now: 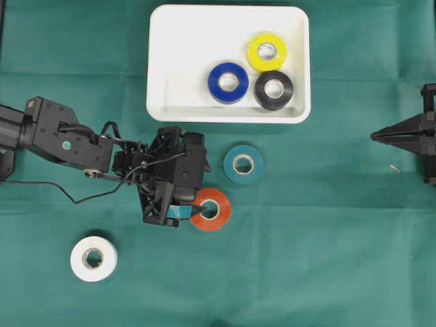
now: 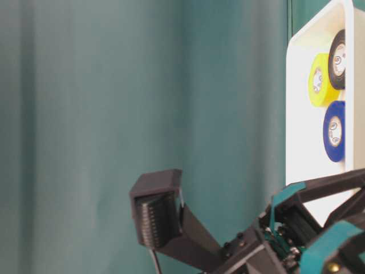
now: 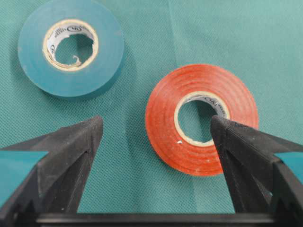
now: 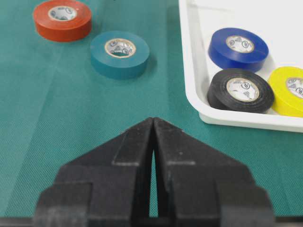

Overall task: Put the tape into the white case with the left arm.
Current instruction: 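Lower the left gripper into the red tape roll and grip it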

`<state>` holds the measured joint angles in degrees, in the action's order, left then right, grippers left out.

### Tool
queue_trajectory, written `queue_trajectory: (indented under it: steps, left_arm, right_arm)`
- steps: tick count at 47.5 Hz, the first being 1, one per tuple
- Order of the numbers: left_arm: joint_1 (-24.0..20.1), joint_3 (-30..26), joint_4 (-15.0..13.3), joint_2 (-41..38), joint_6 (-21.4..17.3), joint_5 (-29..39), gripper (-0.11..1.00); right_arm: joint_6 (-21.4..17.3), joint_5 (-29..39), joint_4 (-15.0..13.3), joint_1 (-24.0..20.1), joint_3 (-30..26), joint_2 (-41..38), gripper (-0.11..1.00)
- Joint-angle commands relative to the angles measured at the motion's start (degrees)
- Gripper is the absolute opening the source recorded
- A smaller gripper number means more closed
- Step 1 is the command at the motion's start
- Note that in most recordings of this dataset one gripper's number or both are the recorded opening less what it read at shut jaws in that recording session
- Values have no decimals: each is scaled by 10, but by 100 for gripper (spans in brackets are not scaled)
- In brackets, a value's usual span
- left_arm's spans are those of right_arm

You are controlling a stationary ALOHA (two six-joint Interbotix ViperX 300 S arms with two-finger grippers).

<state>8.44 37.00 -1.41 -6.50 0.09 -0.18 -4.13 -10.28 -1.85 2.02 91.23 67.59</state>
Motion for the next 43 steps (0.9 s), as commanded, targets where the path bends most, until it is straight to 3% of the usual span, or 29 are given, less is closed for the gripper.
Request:
queue_trajectory:
  steps: [1, 32, 39, 43]
  left_arm:
    - [1, -13, -1, 1, 1, -2, 97]
    - [0, -41, -1, -63, 2, -2, 96]
    - [1, -50, -1, -78, 2, 2, 91]
    - [1, -53, -1, -83, 2, 7, 83]
  right_arm:
    - [-1, -6, -1, 1, -5, -4, -9]
    - [-1, -7, -1, 1, -5, -4, -9]
    - [-1, -7, -1, 1, -4, -4, -9]
    - [-1, -7, -1, 1, -5, -4, -9]
